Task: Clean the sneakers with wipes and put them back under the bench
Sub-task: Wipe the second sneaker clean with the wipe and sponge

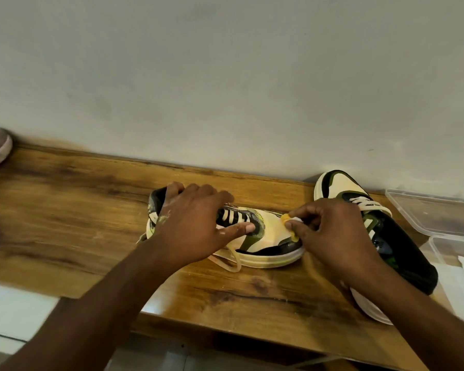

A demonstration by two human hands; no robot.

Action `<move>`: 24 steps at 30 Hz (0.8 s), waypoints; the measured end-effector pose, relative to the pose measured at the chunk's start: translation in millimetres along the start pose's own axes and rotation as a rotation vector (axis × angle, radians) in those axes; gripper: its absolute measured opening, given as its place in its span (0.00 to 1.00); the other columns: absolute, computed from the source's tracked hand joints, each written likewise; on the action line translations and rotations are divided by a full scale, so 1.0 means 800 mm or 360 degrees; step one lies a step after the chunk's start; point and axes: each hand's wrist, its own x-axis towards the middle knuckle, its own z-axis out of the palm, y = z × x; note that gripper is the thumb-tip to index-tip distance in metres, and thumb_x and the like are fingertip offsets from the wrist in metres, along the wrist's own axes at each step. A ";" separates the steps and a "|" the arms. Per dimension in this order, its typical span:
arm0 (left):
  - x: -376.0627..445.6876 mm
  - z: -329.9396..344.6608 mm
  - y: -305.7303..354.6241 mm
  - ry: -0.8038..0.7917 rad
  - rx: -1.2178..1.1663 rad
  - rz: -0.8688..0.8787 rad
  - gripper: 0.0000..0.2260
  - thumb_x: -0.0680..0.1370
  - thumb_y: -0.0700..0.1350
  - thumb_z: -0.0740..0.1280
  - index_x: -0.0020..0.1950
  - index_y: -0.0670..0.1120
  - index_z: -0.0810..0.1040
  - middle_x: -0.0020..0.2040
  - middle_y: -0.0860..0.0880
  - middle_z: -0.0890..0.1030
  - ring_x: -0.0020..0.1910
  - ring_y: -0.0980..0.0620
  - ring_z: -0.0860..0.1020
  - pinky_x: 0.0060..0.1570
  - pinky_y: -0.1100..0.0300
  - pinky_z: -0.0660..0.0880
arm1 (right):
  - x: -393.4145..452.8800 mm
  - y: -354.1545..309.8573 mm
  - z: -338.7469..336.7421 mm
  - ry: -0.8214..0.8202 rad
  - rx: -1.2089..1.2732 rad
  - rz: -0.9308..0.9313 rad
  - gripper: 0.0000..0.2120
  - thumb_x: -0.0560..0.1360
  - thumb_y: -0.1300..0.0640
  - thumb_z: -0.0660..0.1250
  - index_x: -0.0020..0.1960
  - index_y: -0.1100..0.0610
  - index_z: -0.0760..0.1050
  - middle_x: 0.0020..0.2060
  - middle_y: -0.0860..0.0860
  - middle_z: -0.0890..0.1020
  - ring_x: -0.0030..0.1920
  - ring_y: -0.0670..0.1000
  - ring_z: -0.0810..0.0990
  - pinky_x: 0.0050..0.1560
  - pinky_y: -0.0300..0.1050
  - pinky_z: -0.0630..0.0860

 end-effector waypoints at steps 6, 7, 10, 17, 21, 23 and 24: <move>0.006 -0.001 0.004 -0.0070 0.0077 -0.0070 0.31 0.72 0.80 0.58 0.65 0.64 0.78 0.57 0.59 0.82 0.61 0.53 0.76 0.61 0.47 0.59 | -0.018 -0.046 0.048 -0.0087 -0.0008 -0.0184 0.06 0.77 0.56 0.75 0.51 0.46 0.87 0.41 0.40 0.83 0.40 0.40 0.78 0.41 0.37 0.76; 0.006 -0.001 0.004 -0.0082 0.0079 -0.0077 0.30 0.72 0.79 0.60 0.66 0.64 0.78 0.58 0.59 0.82 0.62 0.53 0.75 0.62 0.47 0.59 | -0.022 -0.052 0.053 -0.0115 -0.0073 -0.0260 0.07 0.77 0.56 0.74 0.52 0.46 0.87 0.41 0.40 0.82 0.40 0.40 0.77 0.41 0.36 0.74; 0.005 -0.003 0.002 -0.0089 0.0031 -0.0082 0.30 0.71 0.79 0.62 0.66 0.65 0.79 0.59 0.58 0.82 0.63 0.52 0.75 0.62 0.47 0.58 | -0.019 -0.047 0.037 -0.0209 -0.0118 -0.0222 0.07 0.77 0.56 0.75 0.53 0.46 0.87 0.41 0.39 0.83 0.39 0.39 0.78 0.40 0.33 0.76; 0.003 -0.008 0.005 -0.0091 0.0056 -0.0080 0.28 0.73 0.78 0.61 0.63 0.64 0.81 0.57 0.57 0.82 0.62 0.51 0.75 0.61 0.46 0.59 | -0.006 -0.036 0.028 -0.0027 -0.0239 -0.0161 0.04 0.76 0.58 0.75 0.49 0.50 0.88 0.43 0.47 0.85 0.41 0.45 0.79 0.44 0.48 0.81; 0.004 -0.006 0.004 -0.0109 0.0035 -0.0107 0.29 0.71 0.79 0.62 0.65 0.65 0.80 0.60 0.58 0.82 0.64 0.52 0.74 0.62 0.46 0.59 | -0.015 -0.053 0.044 -0.0308 -0.0268 -0.0314 0.07 0.78 0.57 0.73 0.52 0.47 0.87 0.43 0.45 0.84 0.41 0.43 0.78 0.41 0.41 0.79; 0.004 -0.005 0.001 -0.0112 0.0001 -0.0118 0.30 0.70 0.80 0.61 0.65 0.66 0.81 0.59 0.59 0.82 0.64 0.52 0.74 0.62 0.46 0.59 | -0.008 -0.043 0.024 -0.0381 -0.0238 -0.0242 0.07 0.76 0.58 0.75 0.51 0.48 0.88 0.43 0.44 0.86 0.40 0.42 0.80 0.42 0.39 0.80; 0.004 -0.004 0.000 -0.0109 -0.0002 -0.0117 0.31 0.70 0.80 0.61 0.65 0.65 0.81 0.59 0.60 0.83 0.64 0.53 0.74 0.62 0.46 0.59 | -0.003 -0.037 0.013 -0.0373 -0.0257 -0.0194 0.07 0.75 0.59 0.76 0.50 0.49 0.88 0.44 0.44 0.86 0.41 0.42 0.81 0.44 0.41 0.81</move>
